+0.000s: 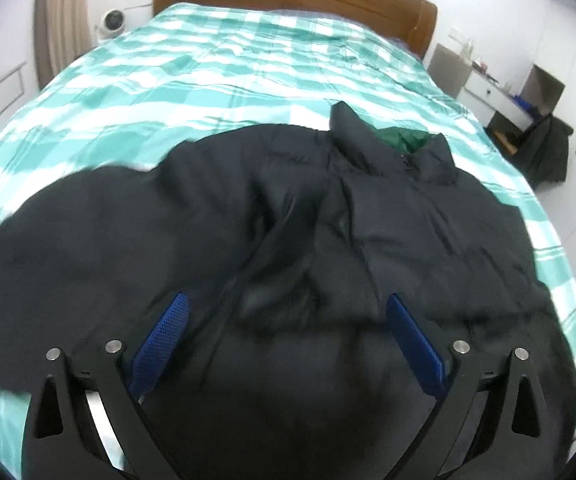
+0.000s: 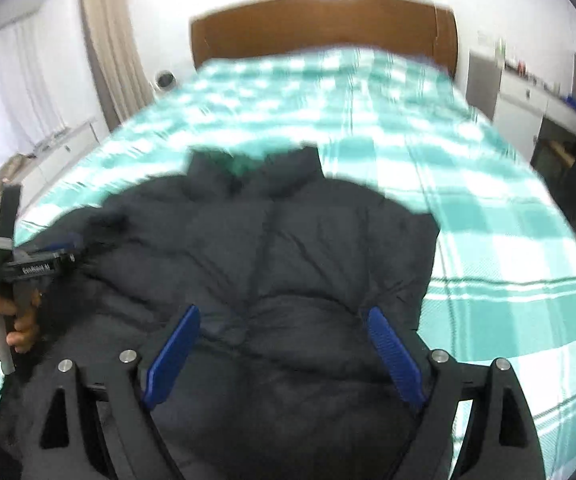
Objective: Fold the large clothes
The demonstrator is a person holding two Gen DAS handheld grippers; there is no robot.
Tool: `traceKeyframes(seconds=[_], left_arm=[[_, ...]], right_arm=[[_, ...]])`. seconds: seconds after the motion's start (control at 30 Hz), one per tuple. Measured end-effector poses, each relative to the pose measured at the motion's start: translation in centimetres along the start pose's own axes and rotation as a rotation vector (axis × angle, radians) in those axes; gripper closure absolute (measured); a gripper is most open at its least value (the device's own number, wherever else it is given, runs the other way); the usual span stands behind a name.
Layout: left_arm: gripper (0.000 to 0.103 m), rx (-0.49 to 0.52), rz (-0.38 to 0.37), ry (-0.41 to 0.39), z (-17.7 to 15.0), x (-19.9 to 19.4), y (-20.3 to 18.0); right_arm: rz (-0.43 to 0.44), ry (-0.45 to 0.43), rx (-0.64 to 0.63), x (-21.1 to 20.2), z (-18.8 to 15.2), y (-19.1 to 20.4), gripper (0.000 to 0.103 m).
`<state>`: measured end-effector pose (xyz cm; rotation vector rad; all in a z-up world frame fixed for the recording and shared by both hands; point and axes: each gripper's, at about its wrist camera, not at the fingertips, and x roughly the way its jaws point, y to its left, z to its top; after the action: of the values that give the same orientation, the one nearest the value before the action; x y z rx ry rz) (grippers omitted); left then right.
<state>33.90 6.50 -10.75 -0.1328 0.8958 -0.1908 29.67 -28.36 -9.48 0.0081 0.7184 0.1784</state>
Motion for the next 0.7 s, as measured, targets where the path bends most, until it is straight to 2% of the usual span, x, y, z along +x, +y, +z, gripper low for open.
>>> traceKeyframes(seconds=[0.07, 0.17, 0.3, 0.4, 0.53, 0.7], left_arm=[[0.004, -0.012, 0.002, -0.013, -1.7, -2.7, 1.0], [0.003, -0.036, 0.045, -0.028, -4.9, -6.4, 3.2], [0.003, -0.094, 0.13, -0.004, -7.8, -8.6, 6.9], [0.003, -0.175, 0.166, 0.03, -9.8, -9.0, 9.8], [0.003, -0.276, 0.192, 0.056, -11.9, -9.5, 12.9], [0.003, -0.439, 0.172, 0.031, -12.6, -10.0, 16.4]], right_arm=[[0.022, -0.051, -0.004, -3.1, -1.4, 1.1, 0.014], [0.048, -0.048, 0.012, -5.7, -4.7, 2.9, 0.014], [0.04, -0.041, 0.017, -8.6, -9.5, 4.4, 0.014], [0.055, 0.006, 0.037, -9.3, -12.4, 5.5, 0.014], [0.03, 0.037, -0.023, -10.6, -14.4, 6.7, 0.014], [0.023, 0.018, -0.051, -11.9, -14.5, 7.3, 0.014]])
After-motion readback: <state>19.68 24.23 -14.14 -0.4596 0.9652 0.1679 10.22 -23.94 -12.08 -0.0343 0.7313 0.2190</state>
